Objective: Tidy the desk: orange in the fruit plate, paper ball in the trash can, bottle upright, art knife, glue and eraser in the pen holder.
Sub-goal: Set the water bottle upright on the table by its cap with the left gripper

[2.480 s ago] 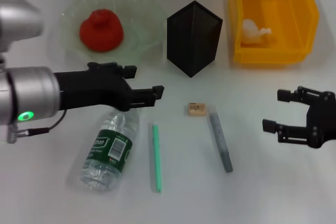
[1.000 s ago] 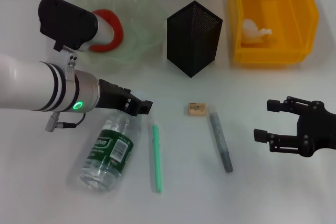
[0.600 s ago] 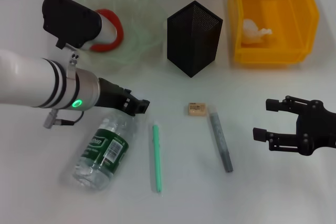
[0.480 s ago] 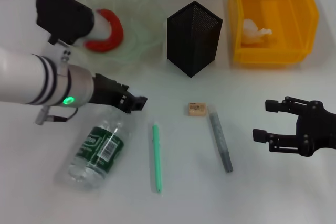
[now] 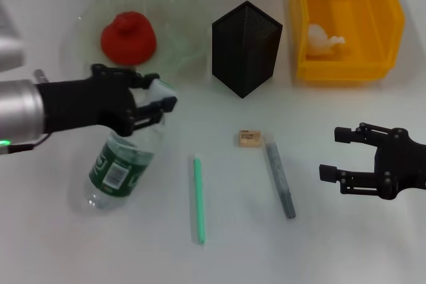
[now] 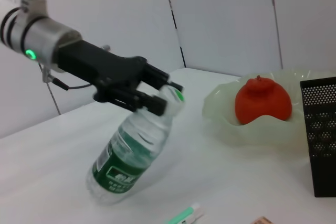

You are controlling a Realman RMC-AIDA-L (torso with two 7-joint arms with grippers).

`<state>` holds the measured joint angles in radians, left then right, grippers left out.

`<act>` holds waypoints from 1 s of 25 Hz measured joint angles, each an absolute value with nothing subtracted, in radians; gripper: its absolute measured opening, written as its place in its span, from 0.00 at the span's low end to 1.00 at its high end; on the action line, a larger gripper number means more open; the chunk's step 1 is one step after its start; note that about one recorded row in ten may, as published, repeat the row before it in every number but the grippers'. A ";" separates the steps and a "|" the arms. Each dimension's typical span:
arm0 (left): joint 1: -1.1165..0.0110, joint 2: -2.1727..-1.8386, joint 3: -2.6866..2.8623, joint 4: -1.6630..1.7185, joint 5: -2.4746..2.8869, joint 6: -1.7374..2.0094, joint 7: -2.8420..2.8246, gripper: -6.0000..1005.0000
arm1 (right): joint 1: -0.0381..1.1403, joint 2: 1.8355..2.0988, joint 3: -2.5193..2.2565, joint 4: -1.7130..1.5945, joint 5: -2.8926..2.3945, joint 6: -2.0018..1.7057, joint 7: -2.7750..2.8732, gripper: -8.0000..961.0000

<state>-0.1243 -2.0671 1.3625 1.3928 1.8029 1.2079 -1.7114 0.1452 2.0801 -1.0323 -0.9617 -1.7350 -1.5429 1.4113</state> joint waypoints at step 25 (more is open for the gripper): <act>-0.193 -2.066 1.060 1.050 1.542 1.383 -1.335 0.42 | 0.161 2.080 -1.041 -0.970 -1.735 -1.549 1.440 0.87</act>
